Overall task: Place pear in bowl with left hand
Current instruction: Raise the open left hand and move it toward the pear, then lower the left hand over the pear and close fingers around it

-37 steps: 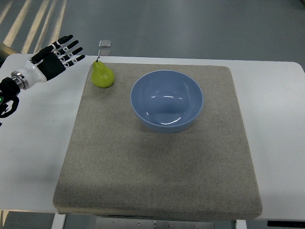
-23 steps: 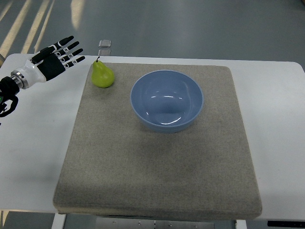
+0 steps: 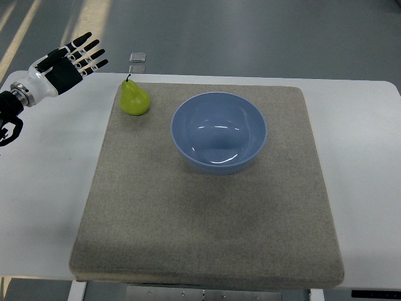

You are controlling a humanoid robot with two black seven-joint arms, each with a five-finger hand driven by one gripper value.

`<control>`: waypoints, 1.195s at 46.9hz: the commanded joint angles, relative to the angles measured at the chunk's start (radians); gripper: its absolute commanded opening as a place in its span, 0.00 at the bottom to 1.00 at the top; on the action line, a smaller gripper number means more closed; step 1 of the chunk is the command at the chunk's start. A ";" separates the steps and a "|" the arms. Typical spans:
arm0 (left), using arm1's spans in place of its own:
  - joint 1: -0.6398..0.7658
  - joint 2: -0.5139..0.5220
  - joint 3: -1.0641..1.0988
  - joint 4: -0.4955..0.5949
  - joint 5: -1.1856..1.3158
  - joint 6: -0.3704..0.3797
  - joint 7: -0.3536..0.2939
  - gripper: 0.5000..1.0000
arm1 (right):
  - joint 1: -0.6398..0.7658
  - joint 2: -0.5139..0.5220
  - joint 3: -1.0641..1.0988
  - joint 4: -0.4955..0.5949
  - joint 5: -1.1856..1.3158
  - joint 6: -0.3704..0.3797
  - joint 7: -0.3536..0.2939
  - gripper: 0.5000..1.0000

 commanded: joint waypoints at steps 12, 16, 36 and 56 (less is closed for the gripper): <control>-0.089 0.059 0.022 -0.014 0.505 0.000 -0.140 0.99 | 0.000 0.000 0.001 0.000 0.000 0.000 0.000 0.85; -0.101 0.068 0.025 -0.039 0.633 0.000 -0.164 0.99 | 0.000 0.000 0.000 0.000 0.000 0.000 0.000 0.85; -0.242 0.116 0.184 -0.188 1.264 0.000 -0.235 0.99 | 0.000 0.000 0.000 0.000 0.000 0.000 0.000 0.85; -0.385 0.019 0.566 -0.174 1.401 0.175 -0.235 0.99 | 0.000 0.000 0.000 0.000 0.000 0.000 0.000 0.85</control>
